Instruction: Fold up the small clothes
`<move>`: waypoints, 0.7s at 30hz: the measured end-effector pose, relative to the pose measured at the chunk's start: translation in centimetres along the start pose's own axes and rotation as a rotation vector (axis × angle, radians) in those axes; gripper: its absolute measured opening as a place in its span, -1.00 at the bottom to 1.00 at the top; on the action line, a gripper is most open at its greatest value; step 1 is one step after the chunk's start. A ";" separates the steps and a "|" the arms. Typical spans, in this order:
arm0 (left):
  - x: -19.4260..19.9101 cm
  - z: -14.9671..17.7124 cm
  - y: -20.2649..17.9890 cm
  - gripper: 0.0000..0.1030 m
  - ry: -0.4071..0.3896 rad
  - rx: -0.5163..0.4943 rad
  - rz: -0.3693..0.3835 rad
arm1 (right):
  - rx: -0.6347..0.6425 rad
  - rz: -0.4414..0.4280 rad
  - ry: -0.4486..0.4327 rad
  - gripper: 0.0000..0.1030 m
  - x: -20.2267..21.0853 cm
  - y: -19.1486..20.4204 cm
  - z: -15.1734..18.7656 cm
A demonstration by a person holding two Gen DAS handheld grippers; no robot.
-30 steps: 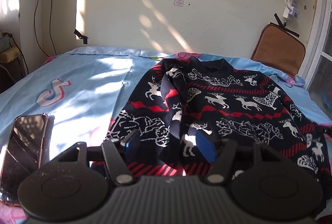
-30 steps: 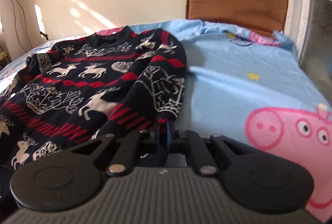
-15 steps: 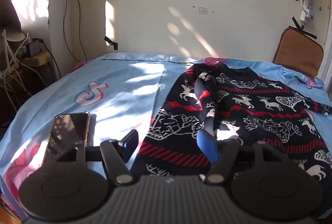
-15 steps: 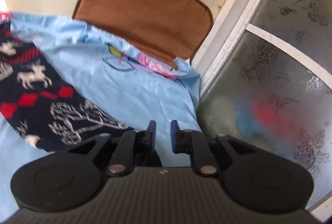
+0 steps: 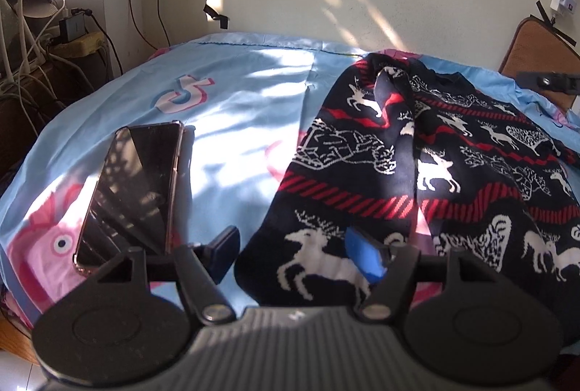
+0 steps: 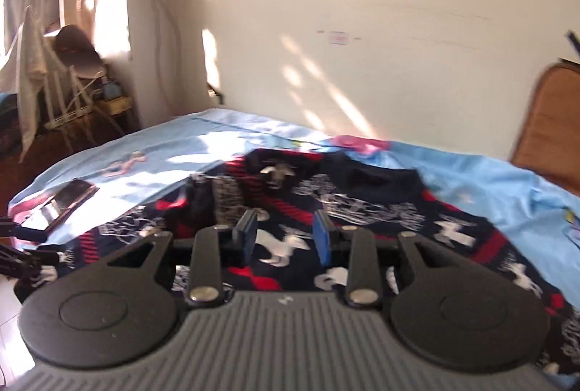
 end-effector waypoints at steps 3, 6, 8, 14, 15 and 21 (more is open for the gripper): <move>-0.7 0.1 -0.2 -0.68 0.010 -0.003 0.007 | 0.009 -0.033 0.057 -0.05 -5.1 1.9 -1.9; -0.3 -1.4 0.3 -0.75 -0.031 0.006 0.027 | -0.056 -0.039 0.156 -0.05 -10.2 1.5 -3.0; 0.6 -3.6 1.2 -0.75 -0.102 0.011 -0.001 | -0.196 -0.102 0.266 -0.04 -13.6 0.6 -2.9; 4.7 -13.0 7.2 -0.75 -0.353 0.145 -0.136 | -0.322 -0.261 0.240 -0.76 -16.0 3.3 -5.7; 5.0 -14.6 8.2 -0.75 -0.387 0.160 -0.158 | -0.334 -0.267 0.221 -0.76 -16.0 3.4 -6.2; 0.4 -19.8 10.7 -0.74 -0.314 0.192 -0.224 | -0.356 -0.254 0.351 -0.47 -18.5 2.0 -4.0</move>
Point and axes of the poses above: each gripper's, at about its wrist camera, not at the fingertips, and x roughly against the way its jaws point, y to its left, z to its underside, the point moved 6 cm from there along -x, roughly the way its jaws point, and after that the axes turned 9 degrees about y, right-handed, at the moved point
